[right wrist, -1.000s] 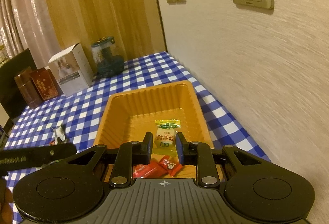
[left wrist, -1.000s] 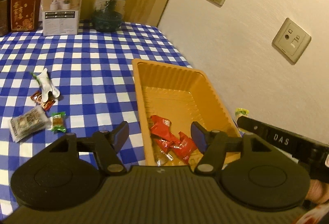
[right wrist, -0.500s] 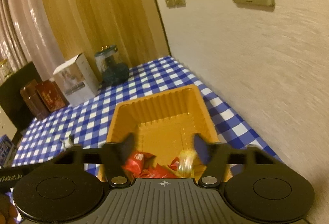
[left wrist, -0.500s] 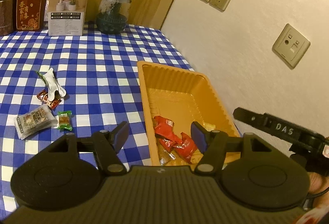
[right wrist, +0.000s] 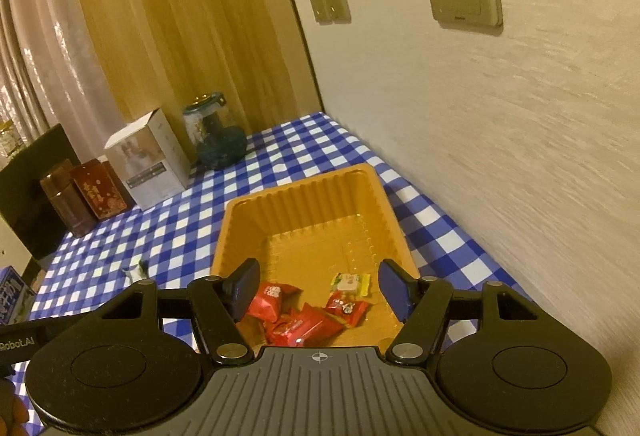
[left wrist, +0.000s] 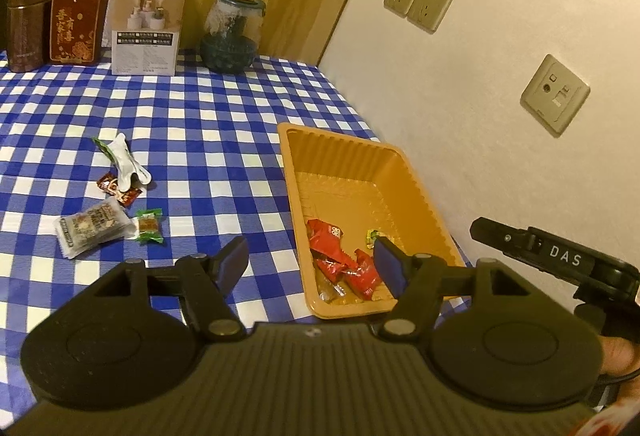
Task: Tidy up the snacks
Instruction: 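Withdraw both open tools from the tray toward the remaining snacks, then grasp the clear printed snack packet with the left tool while the right tool grasps the green-wrapped candy, then lift both held snacks and carry them toward the orange tray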
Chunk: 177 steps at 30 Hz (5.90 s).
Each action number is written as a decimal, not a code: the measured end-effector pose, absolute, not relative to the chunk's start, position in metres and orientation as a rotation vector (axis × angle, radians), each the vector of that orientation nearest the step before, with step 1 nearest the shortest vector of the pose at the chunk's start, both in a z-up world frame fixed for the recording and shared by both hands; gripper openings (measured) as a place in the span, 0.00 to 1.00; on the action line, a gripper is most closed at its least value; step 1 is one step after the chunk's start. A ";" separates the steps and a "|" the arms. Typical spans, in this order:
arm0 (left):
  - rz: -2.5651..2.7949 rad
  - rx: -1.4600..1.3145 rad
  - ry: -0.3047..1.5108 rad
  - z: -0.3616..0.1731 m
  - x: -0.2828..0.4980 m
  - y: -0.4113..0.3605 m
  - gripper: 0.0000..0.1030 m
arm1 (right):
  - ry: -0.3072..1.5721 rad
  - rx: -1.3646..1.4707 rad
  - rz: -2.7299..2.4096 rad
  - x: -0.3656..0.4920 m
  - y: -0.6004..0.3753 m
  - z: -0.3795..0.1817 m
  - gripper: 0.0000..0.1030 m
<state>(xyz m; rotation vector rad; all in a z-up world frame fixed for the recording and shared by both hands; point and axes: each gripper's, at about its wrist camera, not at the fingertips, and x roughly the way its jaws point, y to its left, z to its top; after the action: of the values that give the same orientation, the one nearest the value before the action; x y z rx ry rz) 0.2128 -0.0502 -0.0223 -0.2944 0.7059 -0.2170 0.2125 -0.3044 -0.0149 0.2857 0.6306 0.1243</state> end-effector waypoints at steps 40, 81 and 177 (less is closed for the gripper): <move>-0.066 -0.298 0.656 0.001 0.107 0.041 0.91 | 0.651 0.183 0.280 0.132 -0.204 0.016 0.64; -0.060 -0.078 0.756 -0.062 0.187 0.134 0.90 | 0.734 0.098 0.421 0.192 -0.094 -0.044 0.48; -0.108 -0.148 0.750 -0.037 0.147 0.025 0.34 | 0.729 0.105 0.397 0.150 -0.133 -0.042 0.22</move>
<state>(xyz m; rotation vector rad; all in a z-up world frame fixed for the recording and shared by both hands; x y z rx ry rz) 0.1465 0.0246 -0.0366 -0.1481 0.7501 -0.1083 0.1496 -0.1326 -0.0423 0.1055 0.7293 0.3966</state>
